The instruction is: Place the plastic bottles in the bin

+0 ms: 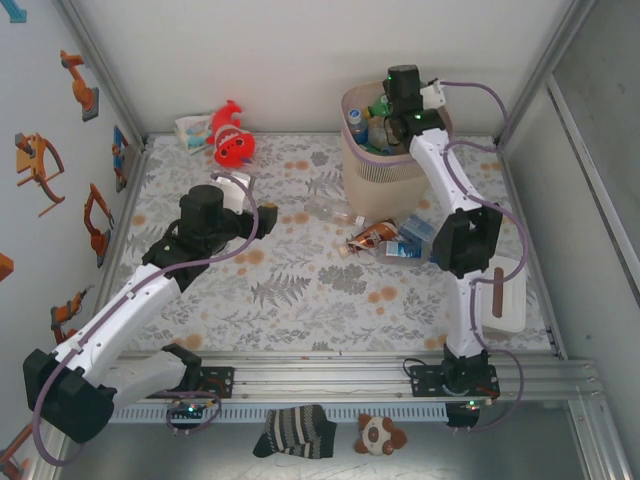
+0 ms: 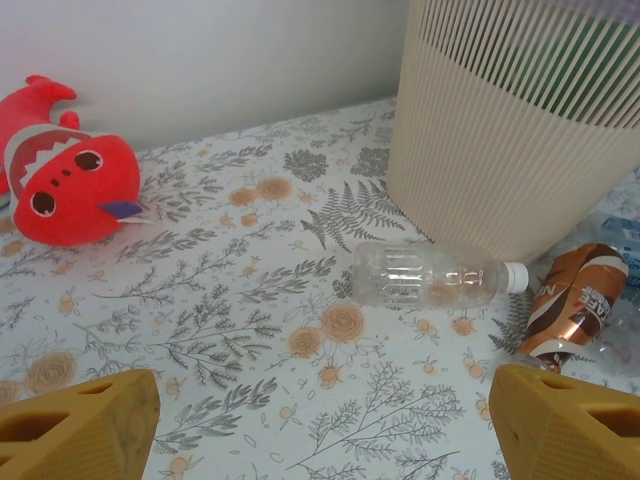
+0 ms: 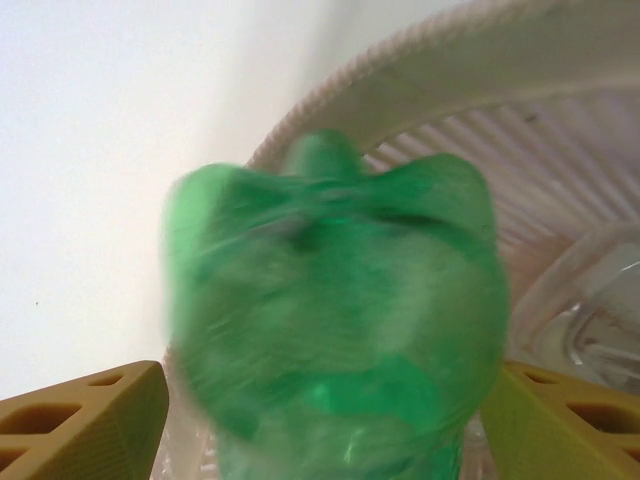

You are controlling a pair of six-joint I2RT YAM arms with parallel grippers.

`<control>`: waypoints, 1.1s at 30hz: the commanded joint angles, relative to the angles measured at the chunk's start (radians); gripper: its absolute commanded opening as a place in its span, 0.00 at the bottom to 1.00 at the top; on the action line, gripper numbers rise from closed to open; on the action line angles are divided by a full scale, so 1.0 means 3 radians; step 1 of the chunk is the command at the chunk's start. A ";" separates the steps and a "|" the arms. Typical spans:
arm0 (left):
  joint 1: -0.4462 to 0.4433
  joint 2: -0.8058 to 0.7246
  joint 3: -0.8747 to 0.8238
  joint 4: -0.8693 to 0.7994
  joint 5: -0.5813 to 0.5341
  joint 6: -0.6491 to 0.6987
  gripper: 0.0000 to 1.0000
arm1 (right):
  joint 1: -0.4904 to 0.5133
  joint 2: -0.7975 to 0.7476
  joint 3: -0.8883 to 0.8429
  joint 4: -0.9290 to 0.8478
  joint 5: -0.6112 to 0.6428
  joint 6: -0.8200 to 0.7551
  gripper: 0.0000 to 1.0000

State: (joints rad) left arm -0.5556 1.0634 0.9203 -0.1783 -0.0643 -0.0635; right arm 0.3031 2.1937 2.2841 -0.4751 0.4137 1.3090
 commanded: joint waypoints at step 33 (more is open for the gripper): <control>0.0015 -0.0001 -0.0036 0.0152 -0.0010 -0.0115 0.83 | -0.0419 0.0128 -0.0206 0.0615 -0.1335 -0.0360 0.35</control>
State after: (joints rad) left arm -0.5556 1.0748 0.9199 -0.1493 -0.0635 -0.0822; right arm 0.1886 2.2143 2.2379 -0.3038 0.0399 1.1847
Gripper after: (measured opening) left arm 0.832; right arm 0.356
